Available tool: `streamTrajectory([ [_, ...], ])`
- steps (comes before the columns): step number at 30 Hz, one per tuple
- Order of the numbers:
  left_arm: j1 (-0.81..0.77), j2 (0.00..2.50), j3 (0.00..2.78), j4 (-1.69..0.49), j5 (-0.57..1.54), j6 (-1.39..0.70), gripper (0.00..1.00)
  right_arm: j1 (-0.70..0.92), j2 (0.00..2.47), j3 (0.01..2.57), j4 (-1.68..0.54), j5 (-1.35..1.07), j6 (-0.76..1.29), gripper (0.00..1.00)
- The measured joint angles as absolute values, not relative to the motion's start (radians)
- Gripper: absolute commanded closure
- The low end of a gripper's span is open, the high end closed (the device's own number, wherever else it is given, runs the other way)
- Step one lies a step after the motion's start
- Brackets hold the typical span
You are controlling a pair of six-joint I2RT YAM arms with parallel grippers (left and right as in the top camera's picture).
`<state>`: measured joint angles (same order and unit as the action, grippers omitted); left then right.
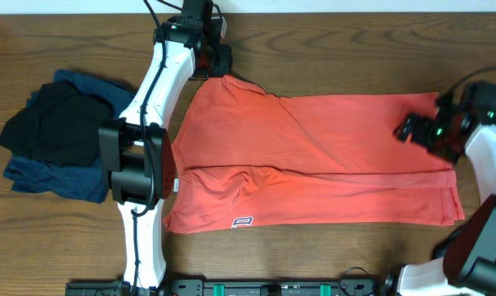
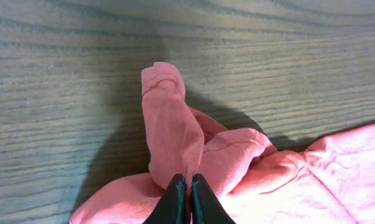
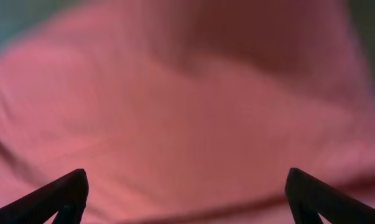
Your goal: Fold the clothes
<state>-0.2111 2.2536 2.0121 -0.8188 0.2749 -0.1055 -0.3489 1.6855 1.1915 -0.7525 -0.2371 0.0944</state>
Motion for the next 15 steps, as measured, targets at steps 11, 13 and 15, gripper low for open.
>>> streamTrajectory([
  [11, -0.211, 2.254, 2.012, -0.831, 0.275, -0.108, 0.94, -0.331, 1.952, 1.505, -0.651, -0.142, 0.085, 0.04],
  [13, -0.211, 2.254, 2.012, -0.832, 0.275, -0.108, 0.94, -0.324, 2.008, 1.514, -0.597, -0.115, 0.082, 0.05],
  [15, -0.211, 2.254, 2.012, -0.835, 0.275, -0.108, 0.94, -0.321, 2.049, 1.514, -0.558, -0.093, 0.080, 0.07],
])
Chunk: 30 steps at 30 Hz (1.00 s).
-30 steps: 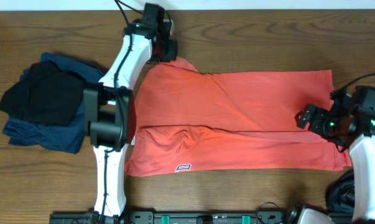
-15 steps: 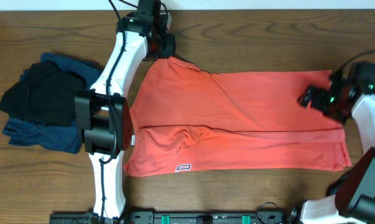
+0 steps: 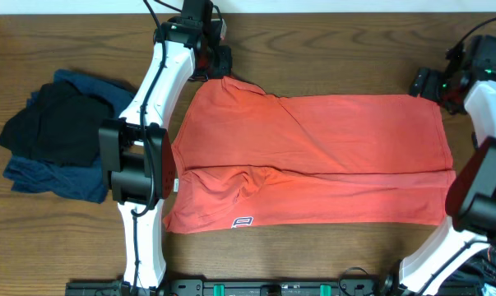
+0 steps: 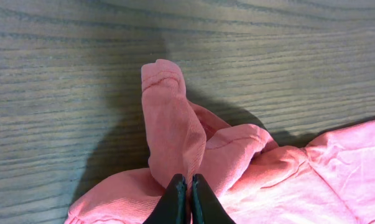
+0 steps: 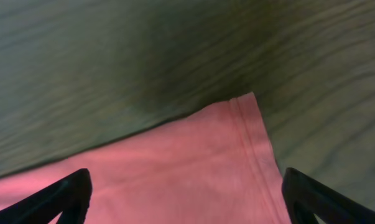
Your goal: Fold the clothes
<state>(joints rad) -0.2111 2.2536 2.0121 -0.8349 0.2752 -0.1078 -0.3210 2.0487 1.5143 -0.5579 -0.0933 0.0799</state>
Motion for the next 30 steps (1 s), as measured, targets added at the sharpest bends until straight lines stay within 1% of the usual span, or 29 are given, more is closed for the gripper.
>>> streamTrajectory([
  [6, -0.211, 2.254, 2.012, -0.843, 0.275, -0.108, 0.94, -0.315, 2.120, 1.514, -0.466, -0.028, 0.080, 0.07],
  [13, -0.211, 2.254, 2.012, -0.849, 0.275, -0.108, 0.94, -0.315, 2.154, 1.515, -0.419, 0.032, 0.081, 0.07],
  [16, -0.211, 2.254, 2.012, -0.849, 0.275, -0.108, 0.94, -0.315, 2.168, 1.517, -0.391, 0.043, 0.083, 0.11],
  [22, -0.211, 2.254, 2.012, -0.852, 0.275, -0.108, 0.94, -0.315, 2.209, 1.518, -0.367, 0.044, 0.091, 0.35],
  [23, -0.211, 2.254, 2.012, -0.853, 0.274, -0.108, 0.94, -0.315, 2.211, 1.523, -0.367, 0.050, 0.091, 0.42],
  [25, -0.211, 2.254, 2.012, -0.853, 0.275, -0.108, 0.94, -0.315, 2.213, 1.524, -0.364, 0.047, 0.090, 0.67],
  [26, -0.211, 2.254, 2.012, -0.853, 0.275, -0.108, 0.94, -0.315, 2.214, 1.524, -0.364, 0.046, 0.092, 0.82],
  [27, -0.211, 2.254, 2.012, -0.853, 0.275, -0.108, 0.94, -0.315, 2.214, 1.525, -0.365, 0.048, 0.096, 0.90],
  [28, -0.211, 2.254, 2.012, -0.853, 0.275, -0.108, 0.94, -0.315, 2.214, 1.525, -0.365, 0.049, 0.096, 0.98],
  [30, -0.211, 2.254, 2.012, -0.853, 0.275, -0.108, 0.94, -0.314, 2.214, 1.525, -0.366, 0.052, 0.105, 0.99],
])
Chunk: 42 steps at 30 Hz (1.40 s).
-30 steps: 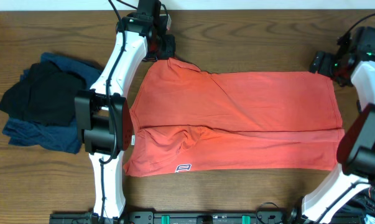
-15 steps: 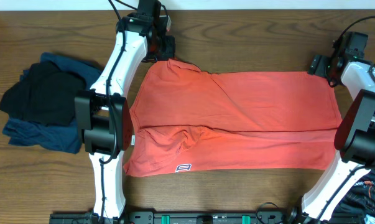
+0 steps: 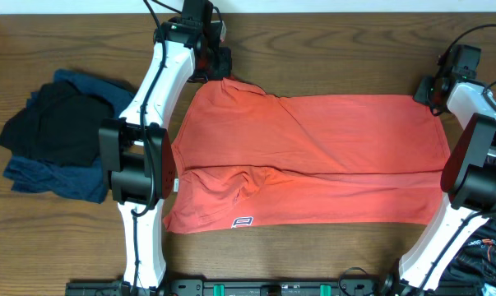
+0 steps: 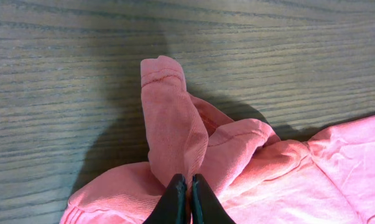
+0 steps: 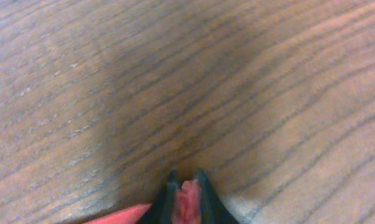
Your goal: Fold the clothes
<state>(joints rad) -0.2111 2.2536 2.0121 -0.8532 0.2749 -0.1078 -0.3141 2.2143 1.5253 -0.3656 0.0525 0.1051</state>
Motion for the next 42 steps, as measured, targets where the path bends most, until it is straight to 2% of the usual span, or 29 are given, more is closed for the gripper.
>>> streamTrajectory([
  [7, -0.199, 2.254, 2.012, -0.855, 0.275, -0.113, 0.94, -0.315, 2.214, 1.544, -0.420, 0.067, 0.139, 0.99],
  [13, -0.155, 2.228, 2.011, -0.905, 0.291, -0.138, 0.94, -0.315, 2.210, 1.606, -0.597, 0.117, 0.149, 0.98],
  [16, -0.138, 2.172, 2.008, -0.999, 0.295, -0.148, 0.94, -0.315, 2.185, 1.640, -0.724, 0.131, 0.151, 0.94],
  [19, -0.127, 2.093, 2.007, -1.106, 0.305, -0.164, 0.94, -0.317, 2.125, 1.660, -0.850, 0.134, 0.153, 0.99],
  [24, -0.126, 1.995, 2.008, -1.267, 0.312, -0.183, 0.94, -0.322, 2.020, 1.675, -1.016, 0.141, 0.154, 0.99],
  [33, -0.129, 1.993, 2.006, -1.538, 0.312, -0.178, 0.94, -0.332, 1.959, 1.681, -1.322, 0.214, 0.164, 0.99],
  [42, -0.131, 1.993, 1.988, -1.611, 0.308, -0.125, 0.94, -0.439, 1.959, 1.680, -1.433, 0.296, 0.247, 0.99],
])
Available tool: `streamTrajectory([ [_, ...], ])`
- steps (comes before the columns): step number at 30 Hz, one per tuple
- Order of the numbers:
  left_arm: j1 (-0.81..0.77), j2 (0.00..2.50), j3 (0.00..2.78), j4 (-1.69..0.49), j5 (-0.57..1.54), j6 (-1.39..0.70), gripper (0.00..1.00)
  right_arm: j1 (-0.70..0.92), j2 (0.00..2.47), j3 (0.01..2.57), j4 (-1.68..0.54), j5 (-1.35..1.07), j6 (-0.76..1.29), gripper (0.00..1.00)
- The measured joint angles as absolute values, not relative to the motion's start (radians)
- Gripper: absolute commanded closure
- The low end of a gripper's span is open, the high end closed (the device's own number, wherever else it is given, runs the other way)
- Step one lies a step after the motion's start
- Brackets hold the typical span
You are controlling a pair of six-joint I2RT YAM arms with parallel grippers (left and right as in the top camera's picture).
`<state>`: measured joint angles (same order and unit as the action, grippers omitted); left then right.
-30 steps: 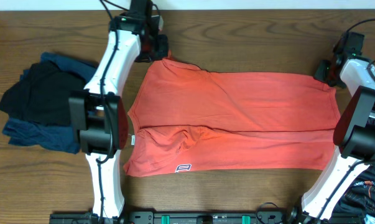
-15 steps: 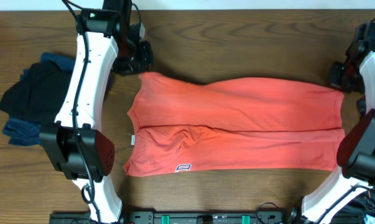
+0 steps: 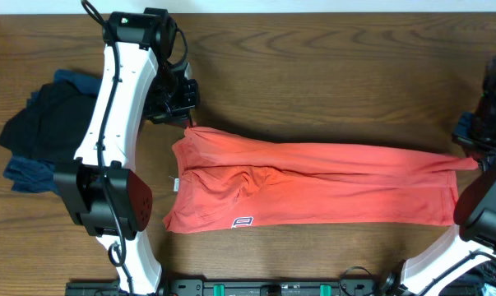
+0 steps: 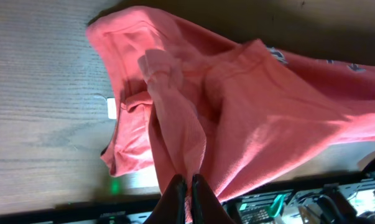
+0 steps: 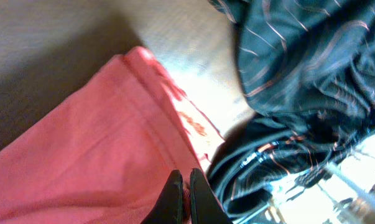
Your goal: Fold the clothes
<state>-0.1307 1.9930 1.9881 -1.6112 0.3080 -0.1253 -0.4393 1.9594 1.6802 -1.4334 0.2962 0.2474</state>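
Observation:
The red shirt [image 3: 313, 185] lies across the table's front half, its far edge lifted and drawn toward the near hem. My left gripper [image 3: 184, 123] is shut on the far left corner of the shirt [image 4: 175, 118], which hangs bunched below the fingers [image 4: 175, 193]. At the far right, my right gripper [image 3: 470, 158] is shut on the shirt's right corner [image 5: 100, 155], held past the table's right edge; its fingers [image 5: 173, 193] pinch the hem.
A heap of dark blue and black clothes [image 3: 46, 136] lies at the left of the wooden table [image 3: 330, 66]. Dark striped cloth [image 5: 311, 68] and cables [image 5: 268, 162] lie below the right gripper, off the table.
Both grippers have moved toward the front with the shirt's far corners held. The shirt's far edge, then flat near the back, is now lifted and drawn toward the near hem, narrowing the shirt.
My left gripper was shut on the far left corner all along. The right gripper was open over the shirt's right side, then open by the far right corner, then shut on it. Now both corners are carried forward over the shirt.

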Motion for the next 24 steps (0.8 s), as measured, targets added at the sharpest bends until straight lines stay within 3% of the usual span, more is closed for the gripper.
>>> streamTrajectory([
  [14, -0.142, 1.974, 1.638, -1.604, 0.308, -0.073, 0.94, -0.501, 1.959, 1.608, -1.378, 0.265, 0.275, 0.99],
  [24, -0.146, 1.787, 1.465, -1.527, 0.313, -0.071, 0.94, -0.501, 1.959, 1.513, -1.345, 0.251, 0.278, 0.99],
])
